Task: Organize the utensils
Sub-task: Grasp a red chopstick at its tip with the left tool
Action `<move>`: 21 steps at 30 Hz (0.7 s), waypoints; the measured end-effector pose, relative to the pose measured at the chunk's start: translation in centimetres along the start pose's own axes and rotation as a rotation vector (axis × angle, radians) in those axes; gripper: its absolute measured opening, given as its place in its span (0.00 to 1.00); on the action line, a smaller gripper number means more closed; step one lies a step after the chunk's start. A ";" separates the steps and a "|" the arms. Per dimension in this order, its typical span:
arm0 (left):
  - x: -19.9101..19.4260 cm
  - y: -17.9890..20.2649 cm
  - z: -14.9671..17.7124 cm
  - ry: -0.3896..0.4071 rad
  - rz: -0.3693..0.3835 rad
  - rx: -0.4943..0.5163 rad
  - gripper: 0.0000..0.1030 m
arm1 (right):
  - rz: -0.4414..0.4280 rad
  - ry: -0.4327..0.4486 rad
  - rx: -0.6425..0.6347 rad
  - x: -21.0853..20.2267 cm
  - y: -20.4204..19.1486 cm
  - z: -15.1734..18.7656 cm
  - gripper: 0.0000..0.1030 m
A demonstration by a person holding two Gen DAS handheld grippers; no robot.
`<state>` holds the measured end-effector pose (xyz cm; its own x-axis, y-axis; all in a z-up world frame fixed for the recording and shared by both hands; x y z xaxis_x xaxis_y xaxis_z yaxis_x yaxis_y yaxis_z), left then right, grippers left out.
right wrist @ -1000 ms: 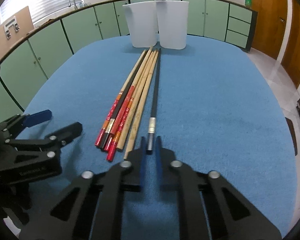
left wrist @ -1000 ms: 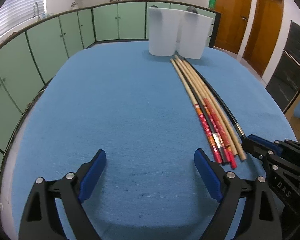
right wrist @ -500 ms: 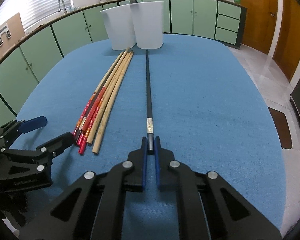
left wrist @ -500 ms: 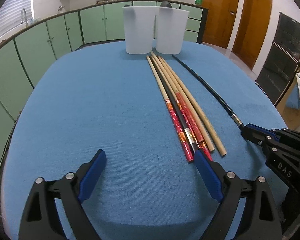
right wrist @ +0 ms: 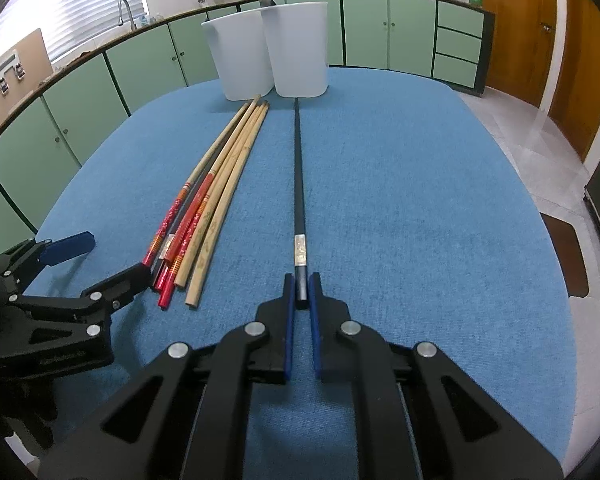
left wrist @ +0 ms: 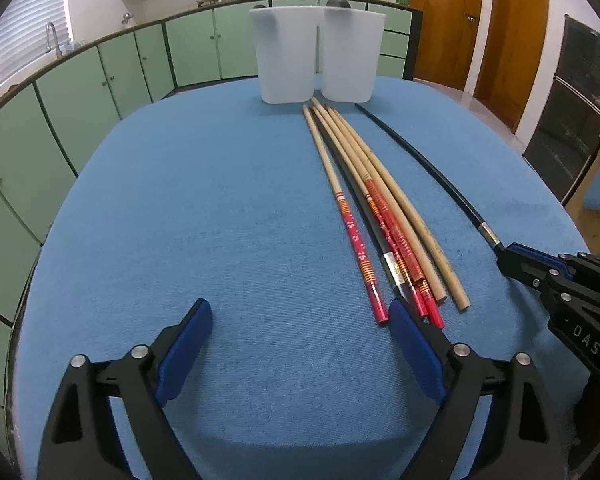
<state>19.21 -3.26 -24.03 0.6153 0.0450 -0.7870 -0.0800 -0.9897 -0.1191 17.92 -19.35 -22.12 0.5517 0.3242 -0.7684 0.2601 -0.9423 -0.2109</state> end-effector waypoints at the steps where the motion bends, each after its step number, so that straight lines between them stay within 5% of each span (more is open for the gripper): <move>1: -0.1 0.1 -0.1 0.004 0.008 -0.001 0.77 | -0.004 0.000 0.003 -0.1 0.1 0.1 0.07; 14: -0.8 2.0 -0.2 0.039 0.024 0.033 0.13 | 0.011 0.001 -0.010 0.1 -0.1 0.1 0.06; 21: -0.9 2.5 -0.3 0.045 0.015 0.043 0.07 | -0.003 0.008 0.001 0.1 -0.1 0.2 0.06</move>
<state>18.68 -5.85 -23.51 0.6480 0.0227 -0.7613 -0.1228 -0.9834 -0.1338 17.75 -19.23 -22.30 0.5574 0.3279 -0.7628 0.2608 -0.9414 -0.2141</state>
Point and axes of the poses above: each gripper's, at about its wrist camera, not at the fingertips, and x roughly the way its jaws point, y to its right, z to its underside, the point moved 8 cm from there along x, roughly the way its jaws point, and after that the axes turned 8 degrees about -z, right-handed, at the moved point
